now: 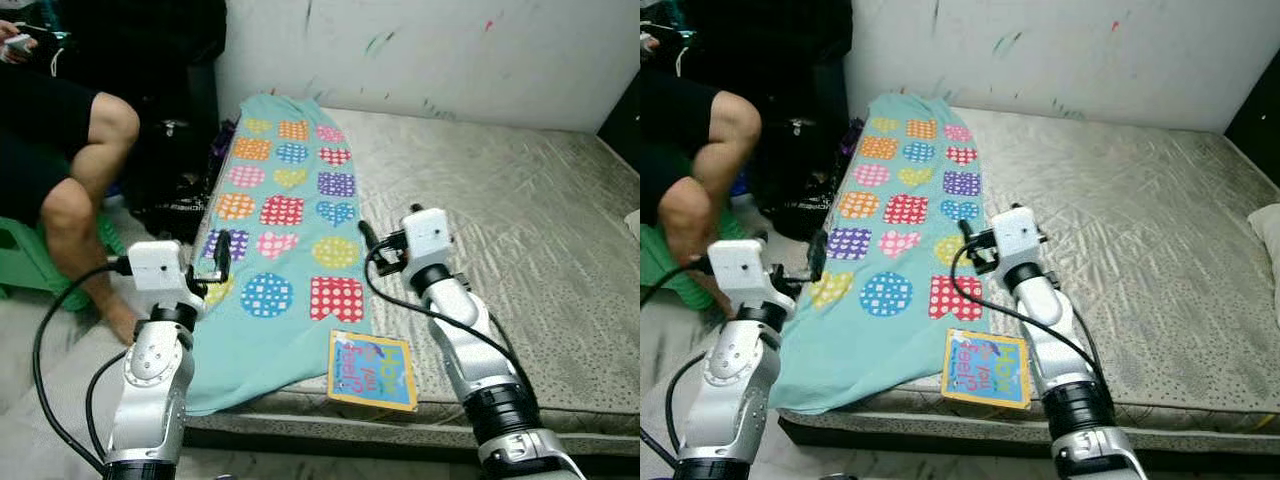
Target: Clean up the room
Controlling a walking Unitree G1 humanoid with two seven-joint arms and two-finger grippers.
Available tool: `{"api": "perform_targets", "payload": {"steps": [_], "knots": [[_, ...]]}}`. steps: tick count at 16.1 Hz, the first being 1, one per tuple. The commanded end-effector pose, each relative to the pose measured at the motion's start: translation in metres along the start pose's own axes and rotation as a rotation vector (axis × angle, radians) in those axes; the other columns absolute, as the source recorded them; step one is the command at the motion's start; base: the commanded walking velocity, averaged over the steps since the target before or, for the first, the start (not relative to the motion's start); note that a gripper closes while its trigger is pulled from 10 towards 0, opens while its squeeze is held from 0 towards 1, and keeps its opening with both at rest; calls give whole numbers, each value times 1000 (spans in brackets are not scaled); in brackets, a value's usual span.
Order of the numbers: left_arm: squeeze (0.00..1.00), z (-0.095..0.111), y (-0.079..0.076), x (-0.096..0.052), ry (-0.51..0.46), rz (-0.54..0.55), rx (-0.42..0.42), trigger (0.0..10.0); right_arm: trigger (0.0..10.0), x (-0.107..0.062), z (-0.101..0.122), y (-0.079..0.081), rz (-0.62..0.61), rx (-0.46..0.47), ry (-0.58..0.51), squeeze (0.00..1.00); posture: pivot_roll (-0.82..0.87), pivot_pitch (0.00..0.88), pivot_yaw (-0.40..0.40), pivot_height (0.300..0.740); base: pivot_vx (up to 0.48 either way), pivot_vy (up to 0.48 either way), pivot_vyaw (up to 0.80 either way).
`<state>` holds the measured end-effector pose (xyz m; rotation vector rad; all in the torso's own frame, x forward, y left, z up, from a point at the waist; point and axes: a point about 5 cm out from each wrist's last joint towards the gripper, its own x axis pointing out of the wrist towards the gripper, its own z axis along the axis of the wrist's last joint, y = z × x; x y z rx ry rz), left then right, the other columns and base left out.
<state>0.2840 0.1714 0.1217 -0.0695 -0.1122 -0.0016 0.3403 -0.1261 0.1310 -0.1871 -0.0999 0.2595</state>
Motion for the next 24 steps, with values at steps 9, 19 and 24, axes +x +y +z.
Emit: {"api": "perform_targets", "payload": {"steps": [9,19,24], "knots": [[0,-11,-1,-4,51,-40,42,10000,10000,-13,-5,-11,-78,-21,28,0,-42,0,-45,740,0,0,0],[0,-22,6,-15,117,-51,43,10000,10000,-35,-18,-17,-102,-39,90,0,-77,0,-14,740,0,0,0],[0,-22,1,-16,119,-76,45,10000,10000,-36,-19,-15,-90,-41,97,0,-72,0,-5,740,0,0,0]]}}
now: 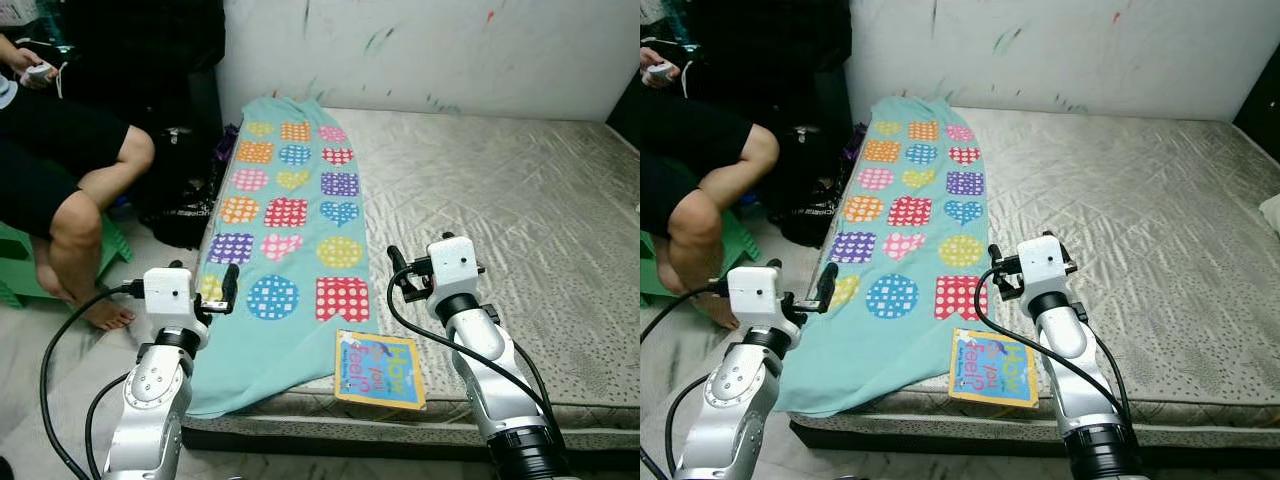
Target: Clean up the room
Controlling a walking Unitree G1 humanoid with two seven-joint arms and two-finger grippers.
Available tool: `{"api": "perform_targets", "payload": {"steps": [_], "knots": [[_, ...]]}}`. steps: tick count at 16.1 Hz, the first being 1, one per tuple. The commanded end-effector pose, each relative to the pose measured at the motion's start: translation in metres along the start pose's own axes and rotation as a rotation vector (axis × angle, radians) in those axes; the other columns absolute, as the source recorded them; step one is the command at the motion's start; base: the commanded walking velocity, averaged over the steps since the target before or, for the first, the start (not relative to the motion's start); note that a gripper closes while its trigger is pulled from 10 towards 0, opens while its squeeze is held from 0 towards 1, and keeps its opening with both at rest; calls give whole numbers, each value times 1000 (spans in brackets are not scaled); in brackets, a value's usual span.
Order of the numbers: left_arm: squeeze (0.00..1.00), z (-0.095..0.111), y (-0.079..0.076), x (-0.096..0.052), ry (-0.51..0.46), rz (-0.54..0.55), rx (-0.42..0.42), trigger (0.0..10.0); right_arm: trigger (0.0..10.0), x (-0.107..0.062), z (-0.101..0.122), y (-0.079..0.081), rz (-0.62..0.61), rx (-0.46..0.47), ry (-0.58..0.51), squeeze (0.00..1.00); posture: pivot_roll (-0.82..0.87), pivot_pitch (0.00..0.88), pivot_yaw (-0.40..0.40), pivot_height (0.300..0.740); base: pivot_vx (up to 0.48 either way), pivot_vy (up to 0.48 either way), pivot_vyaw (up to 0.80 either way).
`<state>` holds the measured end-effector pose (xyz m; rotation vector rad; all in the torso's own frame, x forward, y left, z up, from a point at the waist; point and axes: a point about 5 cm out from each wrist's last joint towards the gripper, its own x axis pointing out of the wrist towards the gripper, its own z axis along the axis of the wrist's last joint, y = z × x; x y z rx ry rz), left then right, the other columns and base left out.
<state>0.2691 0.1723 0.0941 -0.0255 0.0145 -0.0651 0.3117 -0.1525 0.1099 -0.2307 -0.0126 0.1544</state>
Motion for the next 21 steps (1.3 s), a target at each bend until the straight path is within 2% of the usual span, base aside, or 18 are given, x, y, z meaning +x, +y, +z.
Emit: {"api": "perform_targets", "payload": {"steps": [1,6,16,21], "knots": [[0,4,-2,1,-10,-22,-1,10000,10000,-1,2,0,5,-3,-5,0,-70,1,-2,740,0,0,0],[0,10,-6,0,-48,-92,-12,10000,10000,-1,3,4,14,-3,-10,0,-64,2,12,740,0,0,0],[0,12,-9,3,-44,-96,-9,10000,10000,0,7,5,26,-14,-38,0,-66,14,17,740,0,0,40],[0,13,-11,5,-48,-101,-10,10000,10000,1,7,5,22,-2,-39,0,-69,10,19,740,0,-403,175]]}}
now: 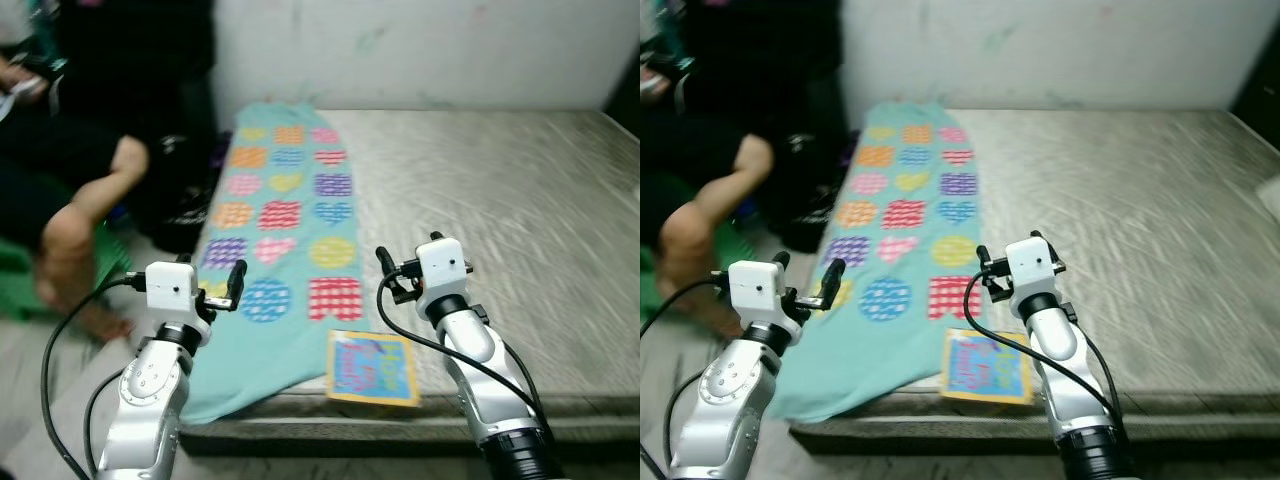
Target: Clean up the room
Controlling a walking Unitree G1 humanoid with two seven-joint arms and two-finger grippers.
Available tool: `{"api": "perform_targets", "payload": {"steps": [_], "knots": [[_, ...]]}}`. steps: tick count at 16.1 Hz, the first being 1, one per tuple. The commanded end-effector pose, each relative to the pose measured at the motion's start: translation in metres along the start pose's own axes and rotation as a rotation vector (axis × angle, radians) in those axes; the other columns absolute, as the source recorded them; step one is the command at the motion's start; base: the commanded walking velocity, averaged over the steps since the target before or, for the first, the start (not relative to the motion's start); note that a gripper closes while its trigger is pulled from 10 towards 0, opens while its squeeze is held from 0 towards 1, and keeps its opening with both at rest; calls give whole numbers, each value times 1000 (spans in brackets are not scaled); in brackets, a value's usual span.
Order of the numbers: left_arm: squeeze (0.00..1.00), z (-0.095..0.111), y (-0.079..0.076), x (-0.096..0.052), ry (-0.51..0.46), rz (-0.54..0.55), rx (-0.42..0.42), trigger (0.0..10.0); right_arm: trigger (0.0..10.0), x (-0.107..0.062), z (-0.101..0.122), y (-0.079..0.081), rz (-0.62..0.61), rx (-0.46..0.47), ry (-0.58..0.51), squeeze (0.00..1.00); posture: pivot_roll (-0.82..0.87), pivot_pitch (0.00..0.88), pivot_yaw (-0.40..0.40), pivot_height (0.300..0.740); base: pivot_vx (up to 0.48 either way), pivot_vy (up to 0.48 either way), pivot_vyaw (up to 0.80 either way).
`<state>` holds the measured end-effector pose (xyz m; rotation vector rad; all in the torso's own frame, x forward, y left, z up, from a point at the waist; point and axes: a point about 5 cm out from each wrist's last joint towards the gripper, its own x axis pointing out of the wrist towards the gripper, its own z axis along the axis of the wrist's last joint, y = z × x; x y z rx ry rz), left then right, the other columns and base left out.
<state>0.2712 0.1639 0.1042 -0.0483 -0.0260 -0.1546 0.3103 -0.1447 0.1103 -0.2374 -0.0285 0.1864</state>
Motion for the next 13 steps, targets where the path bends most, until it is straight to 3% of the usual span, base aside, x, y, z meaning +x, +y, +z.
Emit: {"api": "perform_targets", "payload": {"steps": [1,6,13], "knots": [[0,3,-2,3,-7,-11,11,10000,10000,1,5,-3,-9,5,-20,0,-69,10,19,740,0,-416,0],[0,3,-5,3,-9,-15,7,10000,10000,1,4,-6,-20,8,-16,0,-74,8,19,740,0,-376,0],[0,6,-8,4,-41,-45,-26,10000,10000,1,3,-7,-22,9,-15,0,-79,8,18,740,0,0,0]]}}
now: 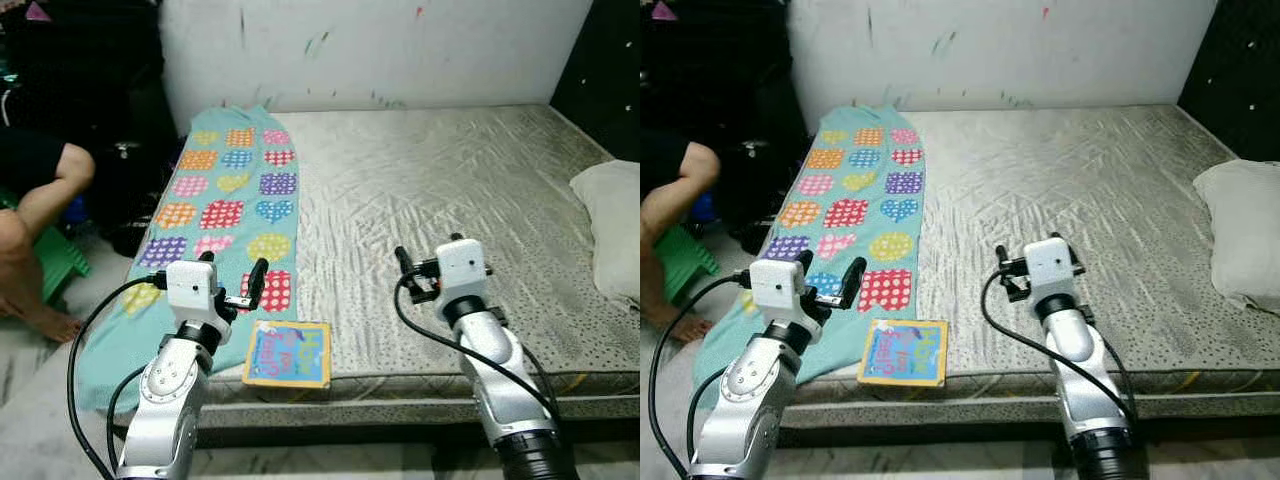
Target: Clean up the room
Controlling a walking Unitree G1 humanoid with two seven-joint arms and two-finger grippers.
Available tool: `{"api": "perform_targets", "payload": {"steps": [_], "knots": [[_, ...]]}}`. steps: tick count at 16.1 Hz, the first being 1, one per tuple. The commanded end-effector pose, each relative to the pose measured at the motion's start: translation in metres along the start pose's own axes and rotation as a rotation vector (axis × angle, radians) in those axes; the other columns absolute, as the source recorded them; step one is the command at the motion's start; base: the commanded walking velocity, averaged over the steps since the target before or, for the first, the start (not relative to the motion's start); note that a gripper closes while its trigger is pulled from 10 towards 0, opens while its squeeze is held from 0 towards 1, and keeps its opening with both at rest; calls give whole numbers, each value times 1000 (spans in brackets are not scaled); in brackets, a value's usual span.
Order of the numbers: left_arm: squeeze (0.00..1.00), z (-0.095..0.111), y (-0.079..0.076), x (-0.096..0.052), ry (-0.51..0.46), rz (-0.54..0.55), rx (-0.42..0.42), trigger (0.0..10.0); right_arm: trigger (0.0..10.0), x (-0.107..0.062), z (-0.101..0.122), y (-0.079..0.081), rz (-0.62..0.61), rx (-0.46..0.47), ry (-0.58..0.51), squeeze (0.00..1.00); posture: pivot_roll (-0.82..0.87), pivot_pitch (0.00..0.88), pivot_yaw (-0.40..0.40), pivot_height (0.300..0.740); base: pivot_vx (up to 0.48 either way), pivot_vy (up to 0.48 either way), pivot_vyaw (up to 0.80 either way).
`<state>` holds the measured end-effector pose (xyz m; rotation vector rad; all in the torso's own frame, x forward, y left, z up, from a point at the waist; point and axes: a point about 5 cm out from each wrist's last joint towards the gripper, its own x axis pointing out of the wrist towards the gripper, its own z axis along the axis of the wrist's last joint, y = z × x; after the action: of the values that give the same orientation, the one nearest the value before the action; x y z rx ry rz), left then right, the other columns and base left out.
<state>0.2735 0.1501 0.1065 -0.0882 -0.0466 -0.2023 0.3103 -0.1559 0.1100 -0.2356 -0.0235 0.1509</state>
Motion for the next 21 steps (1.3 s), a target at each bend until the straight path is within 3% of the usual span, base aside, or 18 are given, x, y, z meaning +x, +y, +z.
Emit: {"api": "perform_targets", "payload": {"steps": [1,16,21], "knots": [[0,5,4,-1,-18,1,15,10000,10000,2,6,3,14,3,-25,0,-78,8,19,740,0,0,0],[0,5,3,1,-21,-25,11,10000,10000,3,6,4,17,-1,-32,0,-79,9,22,740,0,0,0],[0,6,2,2,-27,-35,12,10000,10000,3,8,4,16,3,-44,0,-80,2,26,740,289,0,0]]}}
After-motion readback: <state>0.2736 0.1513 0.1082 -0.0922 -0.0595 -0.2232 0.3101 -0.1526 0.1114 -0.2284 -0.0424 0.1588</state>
